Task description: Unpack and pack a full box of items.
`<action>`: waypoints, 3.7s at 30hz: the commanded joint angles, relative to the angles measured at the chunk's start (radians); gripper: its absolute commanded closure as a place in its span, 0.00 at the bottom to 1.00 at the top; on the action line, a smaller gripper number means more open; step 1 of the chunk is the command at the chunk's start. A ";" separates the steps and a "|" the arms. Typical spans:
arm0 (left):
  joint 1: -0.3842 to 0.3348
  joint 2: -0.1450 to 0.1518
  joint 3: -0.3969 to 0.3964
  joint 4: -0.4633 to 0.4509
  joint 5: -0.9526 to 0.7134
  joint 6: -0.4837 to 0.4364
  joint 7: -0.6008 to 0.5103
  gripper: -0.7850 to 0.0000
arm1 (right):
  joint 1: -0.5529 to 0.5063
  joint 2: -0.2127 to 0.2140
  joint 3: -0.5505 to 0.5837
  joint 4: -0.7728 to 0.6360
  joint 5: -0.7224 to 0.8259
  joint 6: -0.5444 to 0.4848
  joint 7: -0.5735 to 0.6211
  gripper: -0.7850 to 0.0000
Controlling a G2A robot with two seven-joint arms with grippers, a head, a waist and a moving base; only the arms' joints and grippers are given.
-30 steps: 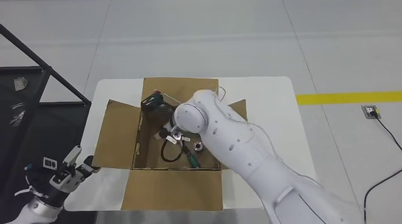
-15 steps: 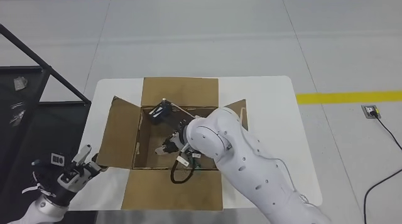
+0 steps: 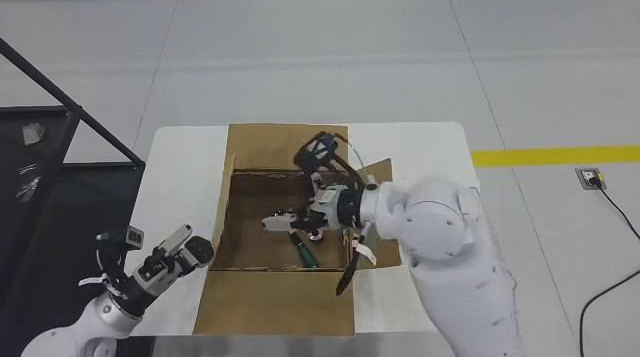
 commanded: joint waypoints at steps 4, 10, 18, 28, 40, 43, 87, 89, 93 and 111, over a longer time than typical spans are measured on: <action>-0.036 0.001 0.055 0.004 0.027 0.028 -0.014 0.00 | -0.069 0.028 0.161 -0.062 0.180 -0.012 0.044 0.00; -0.076 0.002 0.096 0.026 0.053 0.057 -0.017 0.00 | -0.079 0.060 0.294 -0.025 0.290 0.078 0.147 0.00; -0.122 0.004 0.143 0.053 0.088 0.093 -0.017 0.00 | -0.087 0.103 0.433 0.055 0.310 0.154 0.177 0.00; -0.168 0.007 0.197 0.084 0.149 0.156 -0.015 0.00 | -0.072 0.144 0.446 0.173 0.312 0.217 0.241 0.00; -0.204 0.008 0.237 0.100 0.191 0.224 0.026 0.00 | 0.050 0.193 0.216 0.415 0.622 0.078 0.283 0.00; -0.209 0.008 0.243 0.103 0.192 0.228 0.033 0.00 | 0.094 0.207 0.132 0.464 0.719 0.017 0.283 0.00; 0.045 0.051 -0.110 0.149 0.006 0.006 -0.304 0.00 | 0.248 0.180 -0.262 0.622 0.577 -0.229 -0.055 0.00; 0.048 0.056 -0.106 0.180 0.027 -0.009 -0.371 0.00 | 0.248 0.180 -0.262 0.622 0.577 -0.229 -0.055 0.00; 0.046 0.064 -0.077 0.217 0.084 -0.043 -0.464 0.00 | 0.248 0.180 -0.262 0.622 0.577 -0.229 -0.055 0.00; -0.022 0.079 -0.036 0.281 -0.252 -0.057 -0.725 0.00 | 0.067 0.239 -0.063 0.399 0.537 -0.210 -0.313 0.00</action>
